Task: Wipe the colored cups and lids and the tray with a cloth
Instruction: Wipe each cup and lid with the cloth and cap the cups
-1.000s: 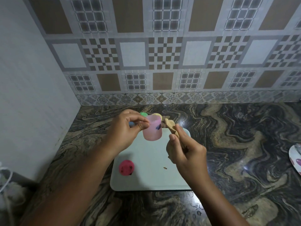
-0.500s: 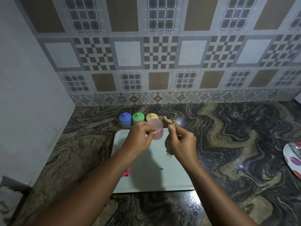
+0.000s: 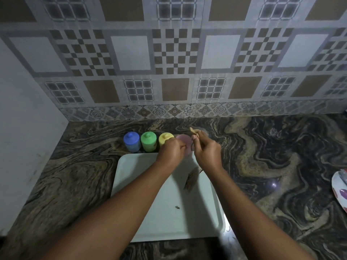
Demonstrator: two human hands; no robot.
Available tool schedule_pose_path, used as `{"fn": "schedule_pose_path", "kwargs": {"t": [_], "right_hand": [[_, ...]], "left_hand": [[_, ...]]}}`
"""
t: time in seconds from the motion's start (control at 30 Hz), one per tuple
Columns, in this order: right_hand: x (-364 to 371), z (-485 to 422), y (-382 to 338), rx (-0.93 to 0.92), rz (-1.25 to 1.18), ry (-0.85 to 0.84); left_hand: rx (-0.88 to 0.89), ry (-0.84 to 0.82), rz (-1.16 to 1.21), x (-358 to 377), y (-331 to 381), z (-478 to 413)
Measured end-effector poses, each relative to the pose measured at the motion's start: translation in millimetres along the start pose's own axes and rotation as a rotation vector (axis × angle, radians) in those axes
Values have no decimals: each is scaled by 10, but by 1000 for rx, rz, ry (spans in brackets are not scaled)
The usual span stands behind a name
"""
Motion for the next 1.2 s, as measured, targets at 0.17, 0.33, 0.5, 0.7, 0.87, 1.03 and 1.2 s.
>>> {"fn": "schedule_pose_path", "kwargs": {"t": [0.17, 0.33, 0.5, 0.7, 0.87, 1.03, 1.2], "right_hand": [[142, -67, 364, 108, -30, -12], [209, -20, 478, 157, -51, -11], [222, 24, 497, 186, -69, -10], [186, 65, 480, 188, -74, -4], [116, 128, 322, 208, -138, -15], [68, 297, -86, 161, -235, -13], [297, 657, -353, 188, -349, -94]], "left_hand": [[-120, 9, 3, 184, -89, -250], [-184, -12, -25, 296, -109, -395], [-204, -1, -71, 355, -71, -460], [-168, 2, -134, 337, -56, -412], [-34, 73, -6, 19, -12, -144], [5, 197, 77, -616, -202, 313], [-84, 182, 111, -1009, -646, 856]]}}
Point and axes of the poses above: each hand's wrist, its own z-axis away from the middle knuckle, its own x-axis out of the palm, y = z × x, the point moved 6 cm from there along -z, towards the middle knuckle, and after that the axes turned 9 degrees about -x, right-handed, at the moved point
